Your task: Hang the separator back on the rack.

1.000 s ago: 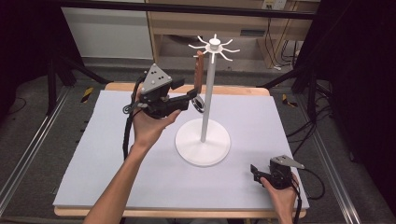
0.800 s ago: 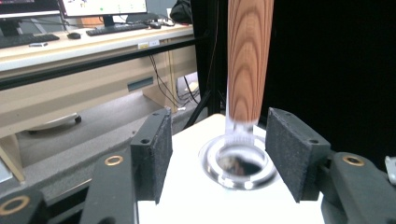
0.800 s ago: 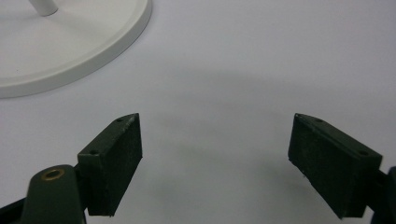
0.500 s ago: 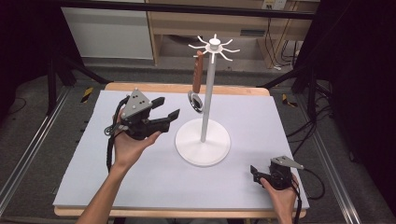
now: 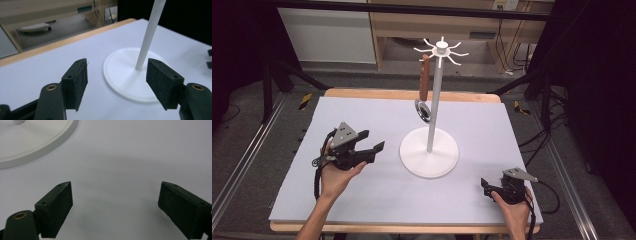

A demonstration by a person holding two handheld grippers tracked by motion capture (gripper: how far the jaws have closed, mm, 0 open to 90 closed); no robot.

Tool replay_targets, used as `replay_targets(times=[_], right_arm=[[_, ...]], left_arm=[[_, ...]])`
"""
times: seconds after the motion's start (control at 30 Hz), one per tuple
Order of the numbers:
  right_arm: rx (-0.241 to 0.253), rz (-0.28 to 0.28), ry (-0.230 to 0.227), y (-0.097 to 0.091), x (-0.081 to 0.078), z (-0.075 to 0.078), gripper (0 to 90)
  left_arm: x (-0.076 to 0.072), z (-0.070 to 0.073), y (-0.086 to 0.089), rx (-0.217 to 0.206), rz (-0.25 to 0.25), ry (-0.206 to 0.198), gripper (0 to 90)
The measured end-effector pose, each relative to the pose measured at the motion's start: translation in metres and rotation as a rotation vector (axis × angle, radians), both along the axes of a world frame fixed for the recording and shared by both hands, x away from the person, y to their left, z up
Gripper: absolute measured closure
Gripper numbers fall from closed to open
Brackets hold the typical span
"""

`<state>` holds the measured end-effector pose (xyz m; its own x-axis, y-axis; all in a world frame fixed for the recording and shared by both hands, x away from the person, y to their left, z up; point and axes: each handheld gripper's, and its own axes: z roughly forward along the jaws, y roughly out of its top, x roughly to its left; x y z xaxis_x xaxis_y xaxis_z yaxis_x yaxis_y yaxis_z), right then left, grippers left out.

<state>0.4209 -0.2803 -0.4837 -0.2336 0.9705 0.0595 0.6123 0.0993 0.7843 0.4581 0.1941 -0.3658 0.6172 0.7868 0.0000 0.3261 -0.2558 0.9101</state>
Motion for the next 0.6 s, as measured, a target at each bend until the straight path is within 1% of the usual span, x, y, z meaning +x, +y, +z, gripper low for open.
replay_targets(times=[0.07, 0.17, 0.27, 0.33, 0.37, 0.43, 0.53, 0.6], right_arm=[[0.000, -0.001, 0.001, 0.000, 0.000, 0.000, 12.7], [0.002, -0.008, 0.003, -0.001, 0.000, -0.001, 12.4], [-0.010, -0.012, 0.008, -0.002, 0.000, -0.002, 11.7], [-0.017, -0.013, 0.007, -0.002, 0.000, -0.002, 11.2], [-0.020, -0.013, 0.008, -0.002, 0.000, -0.002, 11.2], [-0.021, -0.015, 0.012, -0.003, 0.000, -0.003, 11.2], [-0.018, -0.024, 0.009, -0.004, 0.000, -0.003, 9.5], [-0.018, -0.032, 0.012, -0.004, 0.000, -0.003, 8.7]], left_arm=[[-0.002, -0.012, 0.008, 0.018, 0.014, 0.021, 32.6], [-0.004, -0.029, 0.021, 0.030, 0.042, 0.056, 32.6], [-0.005, -0.042, 0.032, 0.040, 0.075, 0.081, 32.5], [-0.005, -0.050, 0.039, 0.048, 0.100, 0.099, 32.4], [-0.006, -0.053, 0.041, 0.042, 0.106, 0.107, 32.4], [-0.007, -0.060, 0.047, 0.047, 0.115, 0.118, 32.1], [-0.009, -0.066, 0.057, 0.068, 0.143, 0.131, 31.7], [-0.011, -0.070, 0.063, 0.063, 0.159, 0.138, 31.4]])
